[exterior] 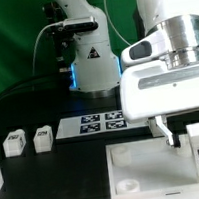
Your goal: Assemble one leg
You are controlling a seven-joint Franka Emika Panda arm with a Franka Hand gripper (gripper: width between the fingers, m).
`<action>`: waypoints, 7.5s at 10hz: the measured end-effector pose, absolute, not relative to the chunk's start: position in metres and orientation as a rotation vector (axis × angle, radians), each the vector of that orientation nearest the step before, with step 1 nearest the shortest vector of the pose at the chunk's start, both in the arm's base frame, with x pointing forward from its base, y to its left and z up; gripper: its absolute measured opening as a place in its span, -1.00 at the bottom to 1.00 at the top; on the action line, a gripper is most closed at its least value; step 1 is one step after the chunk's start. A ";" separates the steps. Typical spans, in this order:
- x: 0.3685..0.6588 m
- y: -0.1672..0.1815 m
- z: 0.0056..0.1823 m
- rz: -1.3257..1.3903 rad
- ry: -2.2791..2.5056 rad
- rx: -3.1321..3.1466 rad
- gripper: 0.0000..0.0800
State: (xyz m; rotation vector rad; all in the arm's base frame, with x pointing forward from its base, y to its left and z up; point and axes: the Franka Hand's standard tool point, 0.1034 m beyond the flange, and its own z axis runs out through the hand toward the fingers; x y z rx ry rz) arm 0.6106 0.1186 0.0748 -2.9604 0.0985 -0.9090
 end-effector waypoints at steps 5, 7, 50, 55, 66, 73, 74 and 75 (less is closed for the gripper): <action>0.623 0.114 0.086 -0.707 0.122 -2.972 0.62; 0.625 0.115 0.086 -0.358 0.130 -2.981 0.62; 0.641 0.116 0.089 0.013 1.201 -2.786 -0.25; 0.637 0.114 0.088 0.081 2.042 -2.177 -0.25; 0.633 0.119 0.085 -0.007 1.228 -2.741 0.62; 0.639 0.113 0.083 -0.116 0.519 -2.989 0.03; 0.639 0.113 0.082 -0.101 0.717 -2.938 0.03; 0.638 0.110 0.082 -0.090 0.884 -2.892 -0.26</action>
Offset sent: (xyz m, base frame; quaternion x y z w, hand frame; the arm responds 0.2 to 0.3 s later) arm 0.0281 -0.0152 0.0299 -0.0045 -0.1595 0.0013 0.9872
